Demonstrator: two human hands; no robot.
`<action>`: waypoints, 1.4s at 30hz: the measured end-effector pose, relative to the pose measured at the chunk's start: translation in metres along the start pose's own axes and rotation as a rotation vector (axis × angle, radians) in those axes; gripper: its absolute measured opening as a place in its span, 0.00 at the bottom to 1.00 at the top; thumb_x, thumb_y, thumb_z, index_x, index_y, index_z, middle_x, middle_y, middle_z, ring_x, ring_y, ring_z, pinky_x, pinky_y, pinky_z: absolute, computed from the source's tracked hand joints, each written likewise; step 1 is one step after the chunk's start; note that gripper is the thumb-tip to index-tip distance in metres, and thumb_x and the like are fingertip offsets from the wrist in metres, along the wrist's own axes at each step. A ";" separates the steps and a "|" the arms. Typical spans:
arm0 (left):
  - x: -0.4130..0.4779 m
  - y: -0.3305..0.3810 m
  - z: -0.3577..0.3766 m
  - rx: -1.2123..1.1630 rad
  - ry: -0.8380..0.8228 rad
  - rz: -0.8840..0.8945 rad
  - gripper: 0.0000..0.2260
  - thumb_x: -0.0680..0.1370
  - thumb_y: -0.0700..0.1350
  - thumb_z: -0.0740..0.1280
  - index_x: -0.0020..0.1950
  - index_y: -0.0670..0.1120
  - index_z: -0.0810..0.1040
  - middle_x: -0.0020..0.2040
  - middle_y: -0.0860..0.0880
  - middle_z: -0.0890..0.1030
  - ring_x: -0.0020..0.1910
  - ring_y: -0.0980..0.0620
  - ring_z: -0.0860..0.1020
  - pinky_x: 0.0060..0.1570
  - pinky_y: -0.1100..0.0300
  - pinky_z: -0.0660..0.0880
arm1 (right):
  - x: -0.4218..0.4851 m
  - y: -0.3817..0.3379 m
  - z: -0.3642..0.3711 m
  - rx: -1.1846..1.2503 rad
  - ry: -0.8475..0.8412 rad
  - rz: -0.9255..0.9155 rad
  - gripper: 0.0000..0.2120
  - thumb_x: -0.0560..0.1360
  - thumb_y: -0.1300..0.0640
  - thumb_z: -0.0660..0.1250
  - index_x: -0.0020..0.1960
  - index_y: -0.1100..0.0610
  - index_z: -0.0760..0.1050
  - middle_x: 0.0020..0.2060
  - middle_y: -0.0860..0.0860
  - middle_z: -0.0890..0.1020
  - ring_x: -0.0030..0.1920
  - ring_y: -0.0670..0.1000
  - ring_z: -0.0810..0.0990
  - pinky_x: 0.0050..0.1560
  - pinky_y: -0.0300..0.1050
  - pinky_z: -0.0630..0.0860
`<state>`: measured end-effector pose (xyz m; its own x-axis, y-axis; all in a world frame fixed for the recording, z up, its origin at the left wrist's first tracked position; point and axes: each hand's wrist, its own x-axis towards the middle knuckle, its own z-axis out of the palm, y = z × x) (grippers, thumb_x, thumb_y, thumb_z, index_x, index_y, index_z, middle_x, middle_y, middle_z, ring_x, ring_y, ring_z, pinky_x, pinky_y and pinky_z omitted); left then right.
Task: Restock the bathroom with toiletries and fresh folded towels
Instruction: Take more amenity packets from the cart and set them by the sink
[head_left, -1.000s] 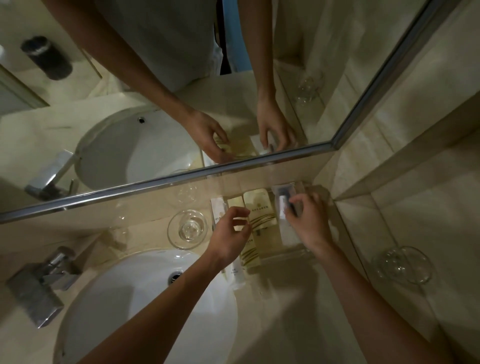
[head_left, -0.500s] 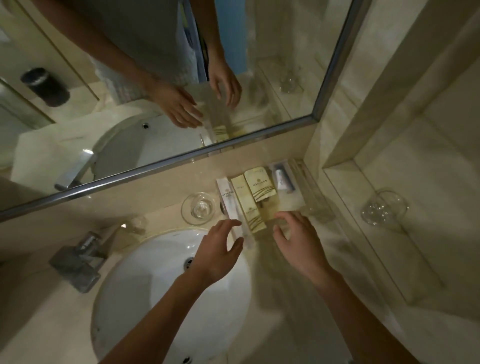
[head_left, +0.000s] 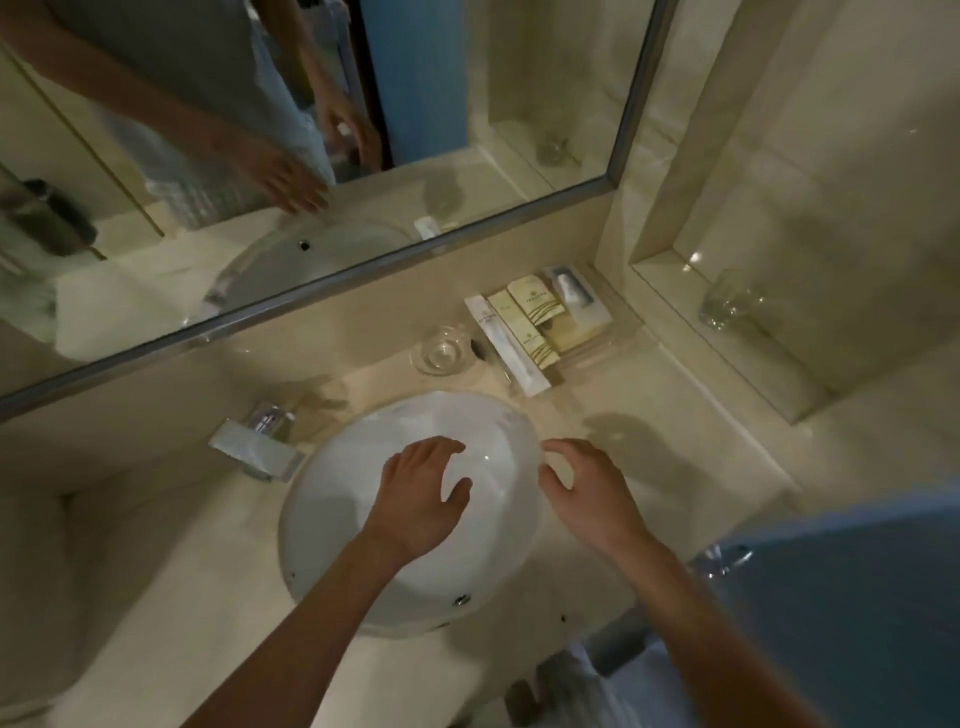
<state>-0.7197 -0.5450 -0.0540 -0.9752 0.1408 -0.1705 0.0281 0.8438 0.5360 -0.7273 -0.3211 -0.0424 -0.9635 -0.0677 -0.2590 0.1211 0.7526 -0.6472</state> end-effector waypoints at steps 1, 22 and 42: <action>-0.014 -0.006 -0.002 -0.002 -0.007 0.029 0.19 0.79 0.54 0.61 0.70 0.52 0.71 0.69 0.56 0.72 0.71 0.52 0.67 0.71 0.54 0.57 | -0.018 -0.004 0.009 0.004 0.025 0.013 0.18 0.79 0.49 0.63 0.68 0.50 0.73 0.66 0.46 0.76 0.67 0.49 0.72 0.68 0.43 0.66; -0.152 0.061 0.052 0.171 -0.365 0.508 0.28 0.77 0.62 0.48 0.73 0.53 0.68 0.76 0.54 0.65 0.76 0.54 0.58 0.76 0.50 0.48 | -0.267 0.026 0.051 -0.076 0.191 0.413 0.27 0.81 0.41 0.57 0.77 0.48 0.59 0.75 0.49 0.65 0.76 0.53 0.60 0.74 0.51 0.54; -0.321 0.194 0.166 0.200 -0.368 0.675 0.21 0.82 0.54 0.61 0.74 0.53 0.67 0.76 0.54 0.65 0.76 0.55 0.58 0.76 0.53 0.48 | -0.484 0.142 0.018 0.033 0.352 0.441 0.29 0.76 0.41 0.53 0.75 0.49 0.63 0.72 0.47 0.69 0.73 0.49 0.62 0.73 0.49 0.56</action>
<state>-0.3648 -0.3407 -0.0322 -0.5990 0.7879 -0.1430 0.6603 0.5870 0.4685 -0.2392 -0.1934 -0.0218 -0.8407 0.4754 -0.2591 0.5324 0.6388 -0.5555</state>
